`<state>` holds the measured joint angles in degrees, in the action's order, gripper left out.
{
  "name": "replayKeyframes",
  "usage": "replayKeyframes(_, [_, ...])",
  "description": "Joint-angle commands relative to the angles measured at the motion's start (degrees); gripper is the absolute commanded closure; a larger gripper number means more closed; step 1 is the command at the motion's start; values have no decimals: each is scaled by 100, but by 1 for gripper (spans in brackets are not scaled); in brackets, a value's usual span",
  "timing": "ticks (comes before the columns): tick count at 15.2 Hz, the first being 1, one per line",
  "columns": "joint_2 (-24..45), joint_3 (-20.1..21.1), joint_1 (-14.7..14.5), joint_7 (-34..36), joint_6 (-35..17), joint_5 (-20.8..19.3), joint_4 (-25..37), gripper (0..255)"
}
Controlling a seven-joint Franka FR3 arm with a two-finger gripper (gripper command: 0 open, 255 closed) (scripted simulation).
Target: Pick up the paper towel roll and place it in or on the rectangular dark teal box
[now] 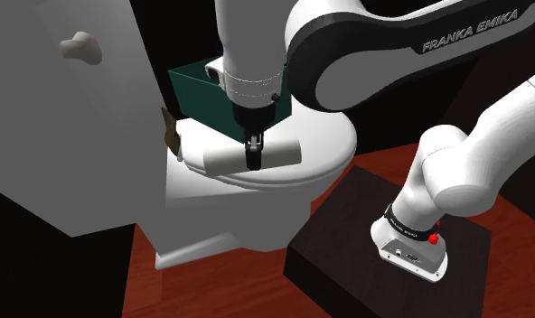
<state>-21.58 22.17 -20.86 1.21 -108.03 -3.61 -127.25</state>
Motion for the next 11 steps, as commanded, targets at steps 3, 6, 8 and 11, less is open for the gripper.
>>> replayKeyframes(3, [-22, -29, 10, -60, 314, 5, 296, 255])
replayKeyframes(6, [-27, -45, 17, -96, 541, 4, 521, 255])
replayKeyframes(8, [-23, -53, 23, -118, 692, 2, 677, 255])
replayKeyframes(11, [-8, -64, 33, -150, 918, -4, 920, 255])
